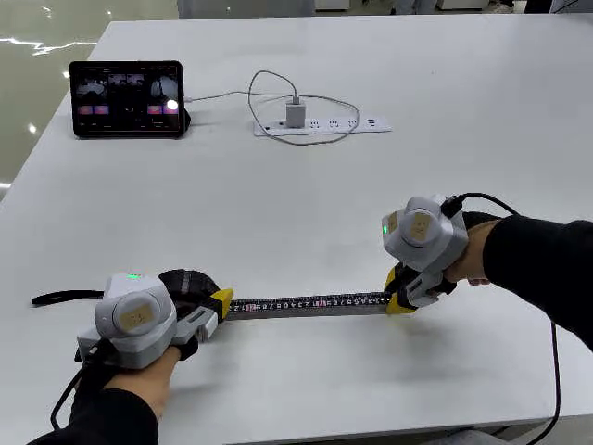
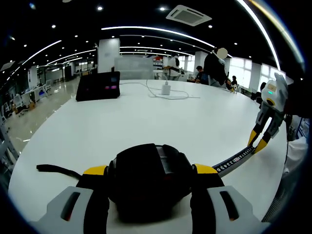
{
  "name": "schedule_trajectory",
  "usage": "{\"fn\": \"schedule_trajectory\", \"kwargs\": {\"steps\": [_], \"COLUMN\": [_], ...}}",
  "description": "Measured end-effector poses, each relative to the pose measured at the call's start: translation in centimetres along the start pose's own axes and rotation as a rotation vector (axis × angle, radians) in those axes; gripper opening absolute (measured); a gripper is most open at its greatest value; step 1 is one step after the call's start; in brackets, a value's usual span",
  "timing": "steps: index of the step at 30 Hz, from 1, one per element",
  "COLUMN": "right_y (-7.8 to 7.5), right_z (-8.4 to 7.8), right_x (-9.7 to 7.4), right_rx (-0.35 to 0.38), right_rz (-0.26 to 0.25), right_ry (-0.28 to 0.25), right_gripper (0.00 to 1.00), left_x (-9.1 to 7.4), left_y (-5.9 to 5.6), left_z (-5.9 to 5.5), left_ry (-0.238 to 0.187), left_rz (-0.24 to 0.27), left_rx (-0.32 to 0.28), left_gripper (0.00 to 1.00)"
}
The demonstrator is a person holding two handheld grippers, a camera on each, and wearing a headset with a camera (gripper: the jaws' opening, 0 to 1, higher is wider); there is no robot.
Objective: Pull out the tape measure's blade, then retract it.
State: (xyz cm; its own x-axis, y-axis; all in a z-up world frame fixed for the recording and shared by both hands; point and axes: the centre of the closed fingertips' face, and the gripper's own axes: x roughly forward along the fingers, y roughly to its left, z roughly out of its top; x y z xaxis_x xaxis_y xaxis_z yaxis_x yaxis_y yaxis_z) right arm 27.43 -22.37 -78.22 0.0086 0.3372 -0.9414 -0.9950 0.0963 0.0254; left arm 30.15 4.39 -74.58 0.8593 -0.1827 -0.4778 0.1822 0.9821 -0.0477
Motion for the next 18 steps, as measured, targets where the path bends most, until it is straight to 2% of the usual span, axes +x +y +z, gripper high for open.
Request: {"fn": "schedule_trajectory", "kwargs": {"steps": [6, 7, 9, 12, 18], "right_y": [0.0, -0.01, 0.04, -0.07, 0.05], "right_z": [0.16, 0.17, 0.14, 0.25, 0.46], "right_x": [0.05, 0.05, 0.03, 0.07, 0.11], "right_rx": [0.023, -0.013, -0.018, 0.012, 0.012], "right_rz": [-0.009, 0.001, 0.005, 0.007, 0.003], "right_ry": [0.027, 0.025, 0.022, 0.019, -0.005], "right_gripper": [0.1, 0.1, 0.1, 0.1, 0.1], "left_x": [0.03, 0.01, 0.05, 0.13, 0.17], "left_y": [0.03, 0.01, 0.01, 0.03, 0.05], "left_z": [-0.01, -0.02, -0.01, 0.01, -0.01], "left_ry": [0.0, -0.001, -0.001, 0.002, 0.001], "left_rz": [-0.003, -0.003, -0.003, -0.007, -0.008], "left_rx": [0.001, 0.001, 0.001, -0.002, 0.0], "left_gripper": [0.63, 0.63, 0.63, 0.63, 0.63]}}
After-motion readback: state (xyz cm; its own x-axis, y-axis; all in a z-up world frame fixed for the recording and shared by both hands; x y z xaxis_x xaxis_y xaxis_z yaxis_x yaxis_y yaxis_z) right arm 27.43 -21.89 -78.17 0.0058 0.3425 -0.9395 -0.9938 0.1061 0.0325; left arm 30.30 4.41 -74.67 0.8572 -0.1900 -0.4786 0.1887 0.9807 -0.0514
